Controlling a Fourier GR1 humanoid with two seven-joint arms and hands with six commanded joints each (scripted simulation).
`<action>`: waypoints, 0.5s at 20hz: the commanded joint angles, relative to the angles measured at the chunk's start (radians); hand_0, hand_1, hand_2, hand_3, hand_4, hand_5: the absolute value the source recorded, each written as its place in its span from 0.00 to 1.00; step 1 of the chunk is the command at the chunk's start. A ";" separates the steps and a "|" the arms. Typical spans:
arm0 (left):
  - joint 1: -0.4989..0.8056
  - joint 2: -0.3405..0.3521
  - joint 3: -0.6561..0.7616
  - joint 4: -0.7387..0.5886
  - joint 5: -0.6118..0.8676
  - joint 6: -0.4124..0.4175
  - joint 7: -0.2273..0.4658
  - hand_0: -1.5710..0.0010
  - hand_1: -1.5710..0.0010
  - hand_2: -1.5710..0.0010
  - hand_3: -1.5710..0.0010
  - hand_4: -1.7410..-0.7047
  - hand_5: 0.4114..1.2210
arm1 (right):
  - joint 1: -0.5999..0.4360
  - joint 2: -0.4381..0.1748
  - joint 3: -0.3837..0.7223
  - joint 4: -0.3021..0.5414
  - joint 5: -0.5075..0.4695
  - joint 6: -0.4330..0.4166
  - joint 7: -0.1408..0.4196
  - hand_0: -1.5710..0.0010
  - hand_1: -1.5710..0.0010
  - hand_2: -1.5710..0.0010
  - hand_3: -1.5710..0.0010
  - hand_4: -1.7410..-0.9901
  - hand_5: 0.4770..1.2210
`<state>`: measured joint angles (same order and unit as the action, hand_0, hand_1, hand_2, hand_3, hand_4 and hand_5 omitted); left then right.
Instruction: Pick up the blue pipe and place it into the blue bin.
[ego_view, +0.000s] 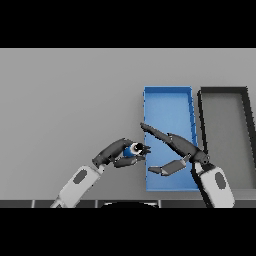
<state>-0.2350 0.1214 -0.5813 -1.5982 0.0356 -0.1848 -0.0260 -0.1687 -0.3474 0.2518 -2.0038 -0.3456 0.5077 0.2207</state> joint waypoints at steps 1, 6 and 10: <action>-0.006 -0.011 0.001 0.006 -0.004 0.004 0.004 0.00 0.00 0.00 0.05 0.00 1.00 | -0.031 0.012 0.016 0.013 0.000 0.003 0.021 1.00 1.00 1.00 1.00 0.62 0.07; -0.001 -0.014 0.007 0.005 0.013 -0.038 -0.015 0.00 0.00 0.00 0.02 0.00 1.00 | -0.140 0.070 0.076 0.076 0.020 0.024 0.068 1.00 1.00 1.00 1.00 0.68 0.07; 0.000 -0.002 0.008 0.002 -0.027 -0.035 -0.013 0.00 0.00 0.00 0.02 0.00 1.00 | -0.219 0.137 0.114 0.129 0.029 0.022 0.100 1.00 1.00 1.00 1.00 0.70 0.04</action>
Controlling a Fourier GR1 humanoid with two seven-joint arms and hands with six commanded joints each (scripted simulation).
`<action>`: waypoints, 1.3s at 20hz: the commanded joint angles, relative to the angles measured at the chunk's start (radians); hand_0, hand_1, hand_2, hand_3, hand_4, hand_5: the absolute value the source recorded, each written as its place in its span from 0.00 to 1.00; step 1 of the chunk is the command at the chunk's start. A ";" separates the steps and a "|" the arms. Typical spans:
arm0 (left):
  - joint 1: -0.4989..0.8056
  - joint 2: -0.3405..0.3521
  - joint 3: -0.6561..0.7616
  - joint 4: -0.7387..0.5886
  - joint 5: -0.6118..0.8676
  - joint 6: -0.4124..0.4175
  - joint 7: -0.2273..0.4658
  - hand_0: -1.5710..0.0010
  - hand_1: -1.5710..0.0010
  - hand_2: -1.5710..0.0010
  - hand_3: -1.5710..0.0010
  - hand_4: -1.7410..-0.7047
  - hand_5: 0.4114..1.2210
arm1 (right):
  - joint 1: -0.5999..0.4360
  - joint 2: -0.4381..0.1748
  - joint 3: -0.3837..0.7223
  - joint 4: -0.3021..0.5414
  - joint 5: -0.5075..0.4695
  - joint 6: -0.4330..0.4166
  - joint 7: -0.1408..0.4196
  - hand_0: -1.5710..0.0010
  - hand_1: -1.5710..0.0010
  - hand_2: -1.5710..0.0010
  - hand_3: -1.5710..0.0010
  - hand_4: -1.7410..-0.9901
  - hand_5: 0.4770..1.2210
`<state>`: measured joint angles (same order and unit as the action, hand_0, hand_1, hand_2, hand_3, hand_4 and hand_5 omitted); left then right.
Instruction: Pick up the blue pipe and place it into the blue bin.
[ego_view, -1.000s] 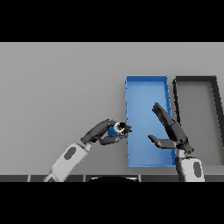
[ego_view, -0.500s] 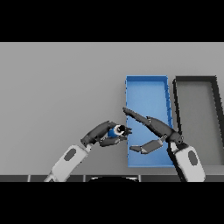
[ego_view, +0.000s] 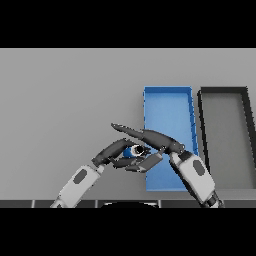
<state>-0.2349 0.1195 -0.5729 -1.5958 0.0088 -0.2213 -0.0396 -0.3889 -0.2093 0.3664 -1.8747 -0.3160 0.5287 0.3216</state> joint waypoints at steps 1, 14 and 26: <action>-0.008 -0.012 0.004 0.007 0.012 -0.006 0.017 0.00 0.00 0.00 0.02 0.00 1.00 | -0.030 0.008 -0.005 0.013 -0.012 -0.001 0.006 1.00 0.99 0.98 1.00 0.69 0.04; 0.013 -0.046 0.048 0.008 0.013 -0.032 -0.001 0.11 0.12 0.17 0.13 0.04 1.00 | -0.092 0.068 0.044 0.101 -0.050 0.060 -0.025 0.09 0.09 0.09 0.13 0.40 0.73; -0.015 0.044 0.012 0.010 -0.107 -0.088 -0.069 0.76 0.77 0.80 0.78 0.63 0.87 | -0.065 0.098 0.028 0.061 -0.036 0.081 0.029 0.01 0.01 0.01 0.01 0.33 0.98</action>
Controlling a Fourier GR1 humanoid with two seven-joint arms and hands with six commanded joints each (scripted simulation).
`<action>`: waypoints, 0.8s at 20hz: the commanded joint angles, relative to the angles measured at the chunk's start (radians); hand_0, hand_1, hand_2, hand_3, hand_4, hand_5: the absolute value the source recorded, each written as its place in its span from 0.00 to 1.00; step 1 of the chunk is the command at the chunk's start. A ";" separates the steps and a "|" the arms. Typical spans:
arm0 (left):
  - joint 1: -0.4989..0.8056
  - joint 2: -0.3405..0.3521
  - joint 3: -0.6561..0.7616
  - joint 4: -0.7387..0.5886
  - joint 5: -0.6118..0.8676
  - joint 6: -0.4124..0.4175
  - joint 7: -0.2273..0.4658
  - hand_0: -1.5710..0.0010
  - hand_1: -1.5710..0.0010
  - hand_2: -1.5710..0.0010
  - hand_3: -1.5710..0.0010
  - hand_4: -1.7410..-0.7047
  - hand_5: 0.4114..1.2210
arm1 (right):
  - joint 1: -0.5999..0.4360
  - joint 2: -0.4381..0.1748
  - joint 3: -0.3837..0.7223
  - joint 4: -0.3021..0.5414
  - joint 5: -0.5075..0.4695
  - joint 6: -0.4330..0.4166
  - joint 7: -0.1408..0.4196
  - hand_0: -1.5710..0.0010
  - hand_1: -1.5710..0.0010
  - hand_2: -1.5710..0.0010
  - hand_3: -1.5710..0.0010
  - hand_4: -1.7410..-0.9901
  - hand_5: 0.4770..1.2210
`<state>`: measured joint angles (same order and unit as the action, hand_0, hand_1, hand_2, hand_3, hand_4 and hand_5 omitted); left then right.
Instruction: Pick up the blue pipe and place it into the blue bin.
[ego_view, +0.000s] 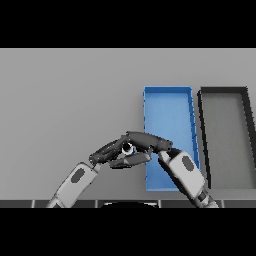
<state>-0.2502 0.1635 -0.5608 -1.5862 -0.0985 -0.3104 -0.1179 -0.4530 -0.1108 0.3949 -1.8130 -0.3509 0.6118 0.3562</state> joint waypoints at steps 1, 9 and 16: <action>-0.005 0.008 0.002 -0.001 -0.010 0.005 0.038 0.81 0.82 0.84 0.82 0.68 0.75 | 0.002 0.005 -0.011 -0.001 -0.015 0.009 -0.034 0.01 0.01 0.00 0.01 0.33 0.99; -0.017 0.006 0.016 0.015 -0.003 0.012 0.128 0.97 0.97 0.97 0.97 0.82 0.25 | -0.004 0.042 -0.024 0.011 0.038 0.020 -0.073 0.00 0.00 0.00 0.00 0.33 1.00; -0.001 -0.019 0.010 0.027 -0.002 0.027 0.180 0.99 0.99 0.99 0.99 0.81 0.17 | -0.015 0.056 -0.063 -0.017 -0.110 -0.025 0.028 0.00 0.00 0.00 0.00 0.33 1.00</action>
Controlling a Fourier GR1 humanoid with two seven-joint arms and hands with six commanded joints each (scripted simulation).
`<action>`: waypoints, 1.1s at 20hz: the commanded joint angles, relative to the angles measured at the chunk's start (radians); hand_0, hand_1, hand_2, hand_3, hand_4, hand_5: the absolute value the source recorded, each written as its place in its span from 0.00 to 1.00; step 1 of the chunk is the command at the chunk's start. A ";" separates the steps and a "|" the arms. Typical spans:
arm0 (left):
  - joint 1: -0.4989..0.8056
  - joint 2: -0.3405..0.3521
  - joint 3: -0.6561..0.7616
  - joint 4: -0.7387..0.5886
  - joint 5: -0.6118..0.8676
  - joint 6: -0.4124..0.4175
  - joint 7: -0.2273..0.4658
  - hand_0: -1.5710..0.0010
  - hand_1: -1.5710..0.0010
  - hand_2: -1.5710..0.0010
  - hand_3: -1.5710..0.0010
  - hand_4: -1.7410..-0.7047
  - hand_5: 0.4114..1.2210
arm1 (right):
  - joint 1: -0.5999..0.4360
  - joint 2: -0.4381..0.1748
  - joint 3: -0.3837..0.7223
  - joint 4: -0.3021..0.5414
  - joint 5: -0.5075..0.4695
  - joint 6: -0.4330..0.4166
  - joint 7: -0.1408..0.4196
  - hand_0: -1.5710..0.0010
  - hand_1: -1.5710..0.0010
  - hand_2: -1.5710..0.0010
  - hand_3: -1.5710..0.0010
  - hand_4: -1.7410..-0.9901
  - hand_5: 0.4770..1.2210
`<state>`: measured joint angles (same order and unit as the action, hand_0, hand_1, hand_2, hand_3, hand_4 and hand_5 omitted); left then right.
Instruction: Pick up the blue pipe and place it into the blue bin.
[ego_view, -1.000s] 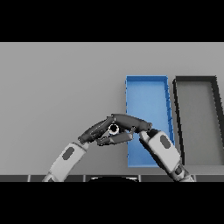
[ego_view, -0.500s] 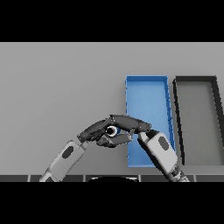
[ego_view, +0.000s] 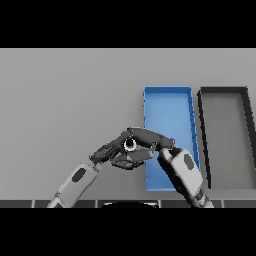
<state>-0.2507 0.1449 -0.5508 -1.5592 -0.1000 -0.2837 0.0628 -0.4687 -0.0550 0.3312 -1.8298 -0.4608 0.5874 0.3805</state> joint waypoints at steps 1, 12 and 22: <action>-0.005 -0.001 0.001 0.001 0.004 -0.004 0.001 0.99 0.99 1.00 0.99 0.81 0.16 | -0.026 -0.012 -0.015 0.000 -0.051 -0.018 0.044 0.00 0.00 0.00 0.00 0.27 1.00; 0.023 0.028 -0.005 -0.041 0.013 -0.022 0.005 1.00 1.00 1.00 1.00 0.80 0.11 | -0.452 -0.214 -0.285 0.056 -0.466 -0.332 0.151 0.00 0.00 0.00 0.00 0.02 0.86; 0.036 0.035 0.015 -0.036 0.035 -0.026 0.018 1.00 1.00 1.00 1.00 0.81 0.10 | -0.438 -0.332 -0.430 0.445 -0.231 -0.386 0.140 0.00 0.00 0.00 0.00 0.00 0.86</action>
<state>-0.2140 0.1803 -0.5355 -1.5952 -0.0647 -0.3093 0.0822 -0.9049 -0.3867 -0.0985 -1.3832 -0.6909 0.2022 0.5257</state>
